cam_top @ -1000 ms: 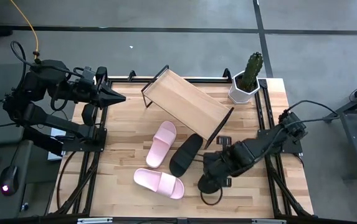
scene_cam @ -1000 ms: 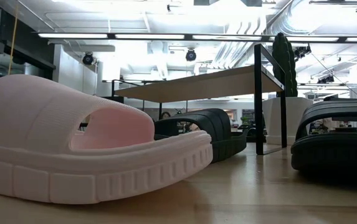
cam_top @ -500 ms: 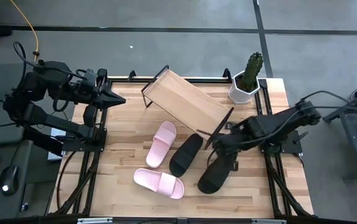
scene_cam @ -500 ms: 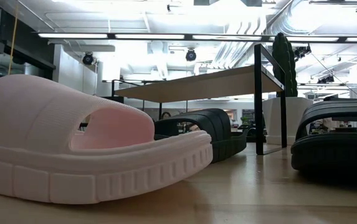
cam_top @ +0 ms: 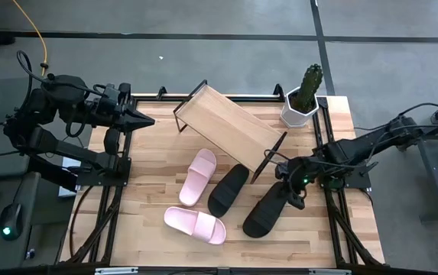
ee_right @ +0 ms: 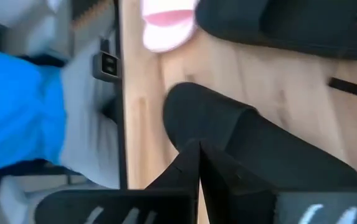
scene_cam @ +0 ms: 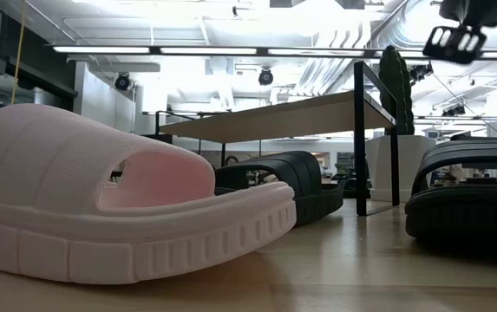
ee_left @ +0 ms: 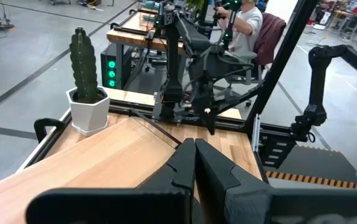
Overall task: Pick and place slides into the shelf
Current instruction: Put the right black slipper on the shelf
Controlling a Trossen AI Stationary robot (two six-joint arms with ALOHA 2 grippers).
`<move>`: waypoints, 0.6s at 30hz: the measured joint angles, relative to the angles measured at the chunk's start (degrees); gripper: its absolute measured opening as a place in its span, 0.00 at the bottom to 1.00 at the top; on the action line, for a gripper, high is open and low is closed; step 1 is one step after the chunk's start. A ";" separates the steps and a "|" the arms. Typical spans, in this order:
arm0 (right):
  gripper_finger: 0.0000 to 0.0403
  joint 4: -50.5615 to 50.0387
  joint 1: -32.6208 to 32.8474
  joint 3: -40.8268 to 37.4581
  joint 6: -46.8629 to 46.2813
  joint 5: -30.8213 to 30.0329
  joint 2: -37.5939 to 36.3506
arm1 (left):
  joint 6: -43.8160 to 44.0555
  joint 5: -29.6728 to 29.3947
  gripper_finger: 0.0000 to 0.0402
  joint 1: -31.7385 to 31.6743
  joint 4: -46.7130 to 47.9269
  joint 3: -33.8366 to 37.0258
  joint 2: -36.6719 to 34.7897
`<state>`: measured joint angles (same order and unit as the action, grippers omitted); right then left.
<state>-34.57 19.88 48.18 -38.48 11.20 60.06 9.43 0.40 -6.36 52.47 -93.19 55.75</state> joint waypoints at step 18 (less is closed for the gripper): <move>0.05 17.46 2.47 -12.08 -5.12 3.76 -1.26 | 0.02 0.00 0.00 0.01 -0.02 0.00 0.00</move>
<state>-17.11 22.35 36.10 -43.60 14.96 58.81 9.45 0.40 -6.35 52.45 -93.19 55.75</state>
